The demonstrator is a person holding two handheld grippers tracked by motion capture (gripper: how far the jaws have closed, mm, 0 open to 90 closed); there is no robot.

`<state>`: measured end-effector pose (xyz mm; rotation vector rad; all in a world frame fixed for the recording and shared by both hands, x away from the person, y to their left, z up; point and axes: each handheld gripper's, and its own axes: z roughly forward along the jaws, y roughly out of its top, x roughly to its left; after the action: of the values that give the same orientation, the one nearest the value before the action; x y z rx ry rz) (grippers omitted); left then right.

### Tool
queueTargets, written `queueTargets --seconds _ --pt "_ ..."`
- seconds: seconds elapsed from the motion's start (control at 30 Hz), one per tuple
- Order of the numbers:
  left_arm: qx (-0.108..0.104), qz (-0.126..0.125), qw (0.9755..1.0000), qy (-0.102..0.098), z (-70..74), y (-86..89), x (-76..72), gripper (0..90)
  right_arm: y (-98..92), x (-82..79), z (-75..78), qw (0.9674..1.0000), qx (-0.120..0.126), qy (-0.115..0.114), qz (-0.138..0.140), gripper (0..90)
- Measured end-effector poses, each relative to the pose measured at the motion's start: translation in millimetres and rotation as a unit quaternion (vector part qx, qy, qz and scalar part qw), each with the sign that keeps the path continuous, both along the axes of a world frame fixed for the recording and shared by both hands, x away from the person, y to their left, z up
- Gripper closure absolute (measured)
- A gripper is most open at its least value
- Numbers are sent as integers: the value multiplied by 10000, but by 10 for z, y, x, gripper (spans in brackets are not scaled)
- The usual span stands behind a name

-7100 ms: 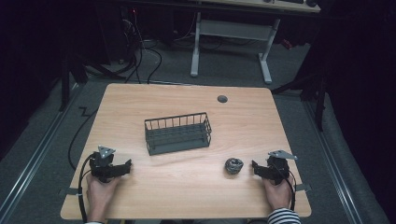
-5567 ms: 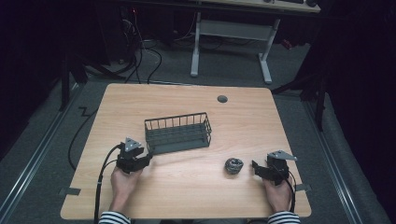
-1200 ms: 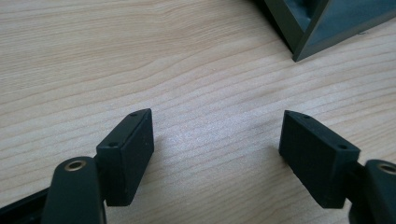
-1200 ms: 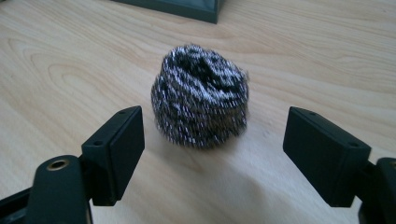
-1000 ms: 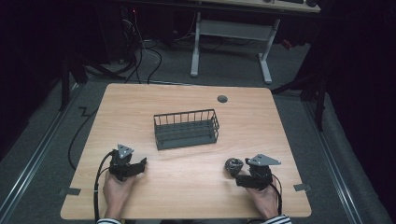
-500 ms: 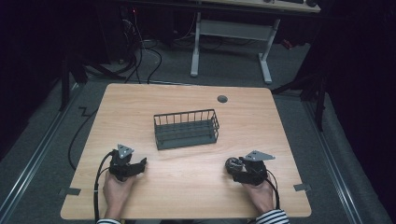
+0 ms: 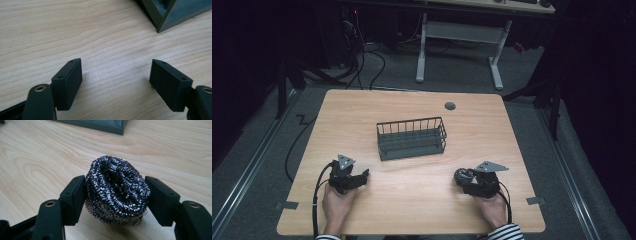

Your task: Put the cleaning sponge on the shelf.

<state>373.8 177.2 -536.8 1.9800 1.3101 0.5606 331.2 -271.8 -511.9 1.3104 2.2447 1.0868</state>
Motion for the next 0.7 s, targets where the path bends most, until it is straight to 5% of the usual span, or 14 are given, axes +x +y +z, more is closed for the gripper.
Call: queueTargets --seconds 0.47,0.7 --pt "6 10 10000 -1 0 -3 -3 268 12 36 332 9993 214 -176 236 371" --pt "1 14 10000 -1 0 -3 -5 267 116 115 544 9979 237 -186 579 373"
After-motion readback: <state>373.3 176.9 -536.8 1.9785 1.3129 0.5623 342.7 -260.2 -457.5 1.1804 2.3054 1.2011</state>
